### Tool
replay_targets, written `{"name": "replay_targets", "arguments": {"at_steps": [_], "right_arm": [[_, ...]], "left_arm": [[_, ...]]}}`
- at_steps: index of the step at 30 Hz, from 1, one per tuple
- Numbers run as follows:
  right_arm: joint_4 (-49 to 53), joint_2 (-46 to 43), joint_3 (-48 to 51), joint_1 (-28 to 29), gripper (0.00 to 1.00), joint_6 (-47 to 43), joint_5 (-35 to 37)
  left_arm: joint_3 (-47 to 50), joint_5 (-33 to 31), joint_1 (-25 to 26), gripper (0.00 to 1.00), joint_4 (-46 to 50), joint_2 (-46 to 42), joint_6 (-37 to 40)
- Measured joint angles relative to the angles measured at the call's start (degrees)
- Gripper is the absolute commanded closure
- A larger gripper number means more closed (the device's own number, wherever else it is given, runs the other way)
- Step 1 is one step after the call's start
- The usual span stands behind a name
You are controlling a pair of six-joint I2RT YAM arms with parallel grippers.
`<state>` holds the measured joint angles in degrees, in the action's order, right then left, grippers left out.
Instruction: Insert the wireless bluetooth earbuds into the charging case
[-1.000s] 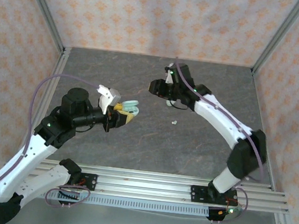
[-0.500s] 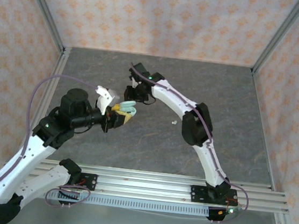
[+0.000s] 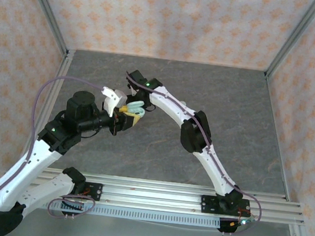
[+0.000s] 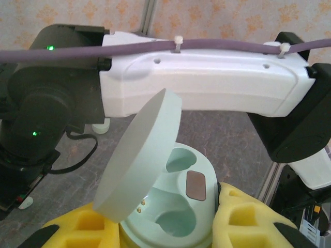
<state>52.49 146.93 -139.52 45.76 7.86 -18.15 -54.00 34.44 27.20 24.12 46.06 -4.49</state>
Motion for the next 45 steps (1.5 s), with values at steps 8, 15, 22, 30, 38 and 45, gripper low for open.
{"name": "replay_targets", "arguments": {"at_steps": [8, 15, 22, 30, 38, 45], "right_arm": [[-0.7, 2.8, 0.0, 1.0, 0.63, -3.6, 1.6], [-0.6, 2.8, 0.0, 1.1, 0.65, -6.6, 2.6], [-3.4, -1.2, 7.9, 1.1, 0.70, -7.7, 2.7], [-3.6, -12.7, 26.3, 1.1, 0.73, -8.4, 3.0], [-3.9, -22.1, 37.7, 1.1, 0.72, -8.0, 2.6], [-8.4, -31.9, 44.0, 1.1, 0.68, 2.5, 2.6]], "left_arm": [[0.6, -0.7, 0.0, 0.81, 0.2, -4.7, -2.6], [1.1, -2.9, 0.0, 0.80, 2.2, -6.8, -3.9], [-0.4, -3.7, 0.0, 0.80, 5.4, -6.6, -2.9], [-6.9, -3.4, 0.0, 0.80, 7.4, -1.0, -1.0], [-4.5, -3.4, 0.0, 0.80, 7.3, -1.8, -0.5], [-1.6, -3.4, 0.0, 0.80, 6.9, -3.3, -0.2]]}}
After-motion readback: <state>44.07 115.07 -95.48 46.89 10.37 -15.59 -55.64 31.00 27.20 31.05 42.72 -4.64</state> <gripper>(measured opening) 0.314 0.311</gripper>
